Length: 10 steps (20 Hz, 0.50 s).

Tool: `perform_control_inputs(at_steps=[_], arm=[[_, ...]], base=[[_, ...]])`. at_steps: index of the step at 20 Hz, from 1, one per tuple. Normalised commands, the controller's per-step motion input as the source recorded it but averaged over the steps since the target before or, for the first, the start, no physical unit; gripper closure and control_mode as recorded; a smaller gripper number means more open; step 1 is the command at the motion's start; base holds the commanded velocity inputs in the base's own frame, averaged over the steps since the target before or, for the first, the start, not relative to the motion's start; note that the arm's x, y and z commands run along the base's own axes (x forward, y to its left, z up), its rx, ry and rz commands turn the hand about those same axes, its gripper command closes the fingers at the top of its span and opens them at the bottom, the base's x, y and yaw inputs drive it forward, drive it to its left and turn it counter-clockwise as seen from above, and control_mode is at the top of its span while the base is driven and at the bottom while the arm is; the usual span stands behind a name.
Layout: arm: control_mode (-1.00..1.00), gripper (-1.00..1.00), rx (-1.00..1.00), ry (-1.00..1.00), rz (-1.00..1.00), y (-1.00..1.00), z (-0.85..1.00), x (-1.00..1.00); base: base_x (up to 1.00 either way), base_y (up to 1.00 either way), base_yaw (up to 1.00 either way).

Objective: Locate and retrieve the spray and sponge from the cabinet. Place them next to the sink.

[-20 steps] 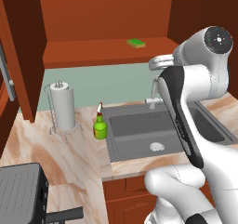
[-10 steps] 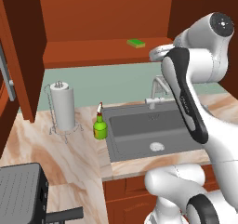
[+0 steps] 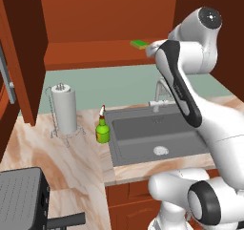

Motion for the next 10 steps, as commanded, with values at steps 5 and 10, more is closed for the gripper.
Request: perform_control_inputs(at_steps=[5,10], arm=[[-1.0,-1.0,-0.01,0.0,0.0,0.01,-0.05,0.56],[-1.0,-1.0,0.0,0.0,0.0,0.0,-0.19,0.42]], base=[[0.0,0.0,0.0],[0.0,0.0,0.0]])
